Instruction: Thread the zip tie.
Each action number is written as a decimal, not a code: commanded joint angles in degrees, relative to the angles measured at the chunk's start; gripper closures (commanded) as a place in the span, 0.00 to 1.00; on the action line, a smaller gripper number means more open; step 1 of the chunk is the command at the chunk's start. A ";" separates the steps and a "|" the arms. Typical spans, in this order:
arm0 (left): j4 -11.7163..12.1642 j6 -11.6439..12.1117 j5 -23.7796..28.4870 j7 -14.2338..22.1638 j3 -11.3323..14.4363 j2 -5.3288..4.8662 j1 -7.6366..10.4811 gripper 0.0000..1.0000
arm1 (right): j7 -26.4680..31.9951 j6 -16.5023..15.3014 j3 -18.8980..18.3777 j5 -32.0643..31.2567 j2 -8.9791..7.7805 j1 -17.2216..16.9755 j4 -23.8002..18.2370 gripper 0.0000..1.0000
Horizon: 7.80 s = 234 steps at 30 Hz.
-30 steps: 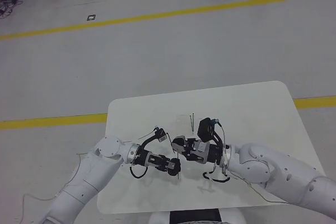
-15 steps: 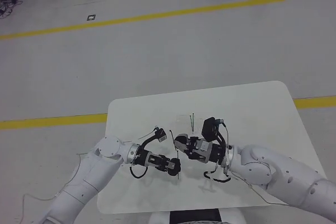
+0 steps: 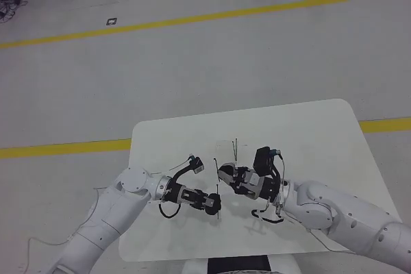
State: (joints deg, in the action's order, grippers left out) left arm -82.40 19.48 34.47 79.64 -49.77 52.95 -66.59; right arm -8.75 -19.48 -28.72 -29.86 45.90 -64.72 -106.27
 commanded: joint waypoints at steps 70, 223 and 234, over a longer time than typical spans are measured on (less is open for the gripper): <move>0.00 0.00 0.00 0.00 0.00 0.00 0.00 1.00 | -11.66 0.00 17.20 2.24 -0.75 12.85 5.78 1.00; -1.18 0.00 -0.07 -2.83 0.36 -0.75 -0.94 1.00 | -13.80 0.00 18.98 2.43 -0.63 13.84 6.06 1.00; -1.12 0.00 0.00 -2.89 0.26 -0.74 -0.96 1.00 | -13.29 0.00 18.98 2.87 -0.41 13.84 6.53 1.00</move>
State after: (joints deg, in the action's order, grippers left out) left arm -83.52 19.48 34.46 76.75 -49.50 52.21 -67.53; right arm -22.07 -19.48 -9.74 -27.02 45.48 -50.89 -99.77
